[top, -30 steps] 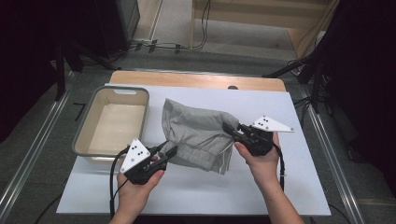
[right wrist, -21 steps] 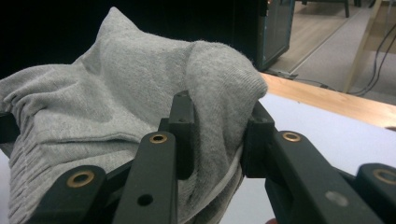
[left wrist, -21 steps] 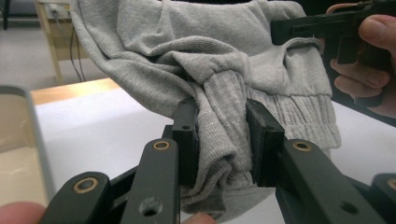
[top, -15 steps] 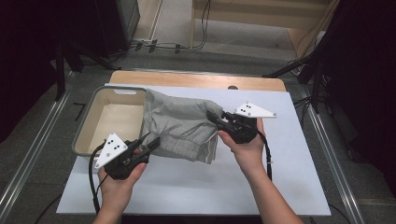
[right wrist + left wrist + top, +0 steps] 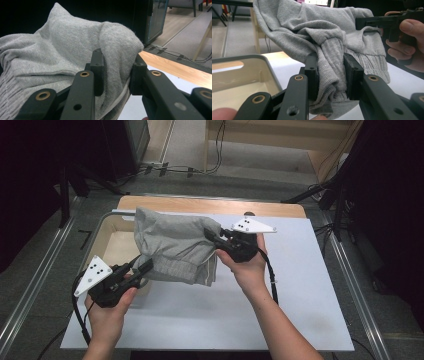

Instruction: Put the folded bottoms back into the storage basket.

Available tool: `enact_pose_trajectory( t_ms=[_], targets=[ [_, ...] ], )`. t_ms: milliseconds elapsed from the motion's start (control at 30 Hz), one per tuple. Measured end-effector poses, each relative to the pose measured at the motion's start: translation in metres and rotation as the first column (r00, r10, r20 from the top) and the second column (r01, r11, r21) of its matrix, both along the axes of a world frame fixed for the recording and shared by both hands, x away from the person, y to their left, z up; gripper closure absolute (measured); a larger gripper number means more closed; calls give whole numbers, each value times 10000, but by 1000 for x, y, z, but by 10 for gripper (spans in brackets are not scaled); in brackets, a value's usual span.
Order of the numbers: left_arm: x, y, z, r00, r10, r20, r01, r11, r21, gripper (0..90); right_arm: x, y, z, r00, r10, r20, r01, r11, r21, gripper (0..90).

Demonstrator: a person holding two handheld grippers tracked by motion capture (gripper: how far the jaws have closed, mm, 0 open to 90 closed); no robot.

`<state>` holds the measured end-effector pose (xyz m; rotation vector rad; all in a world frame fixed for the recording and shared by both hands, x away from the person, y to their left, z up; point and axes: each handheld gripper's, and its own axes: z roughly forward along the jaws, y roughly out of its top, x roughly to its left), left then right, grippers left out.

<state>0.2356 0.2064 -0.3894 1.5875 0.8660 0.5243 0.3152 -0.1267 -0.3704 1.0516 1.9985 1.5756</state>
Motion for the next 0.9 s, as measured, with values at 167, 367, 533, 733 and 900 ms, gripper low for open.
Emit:
enact_pose_trajectory(
  t_ms=[167, 367, 533, 733, 900],
  targets=[
    [1, 11, 3, 9998, 209, 48, -209, 9997, -128, 692, 6, 13, 4, 9999, 115, 47, -115, 9999, -4, 687],
    [2, 24, 7, 9988, 474, 110, -471, 9986, -240, 693, 12, 28, 9, 9997, 246, 86, -246, 9997, 17, 687],
    [4, 36, 9, 9973, 719, 153, -713, 9968, -354, 694, 18, 41, 14, 9992, 381, 109, -381, 9993, -18, 687],
    [6, 53, 11, 9940, 1078, 162, -1068, 9930, -514, 694, 24, 61, 19, 9985, 520, 150, -520, 9986, -56, 687],
    [5, 64, 13, 9896, 1421, 226, -1408, 9887, -522, 695, 28, 75, 23, 9981, 593, 157, -592, 9982, -79, 686]
  ],
)
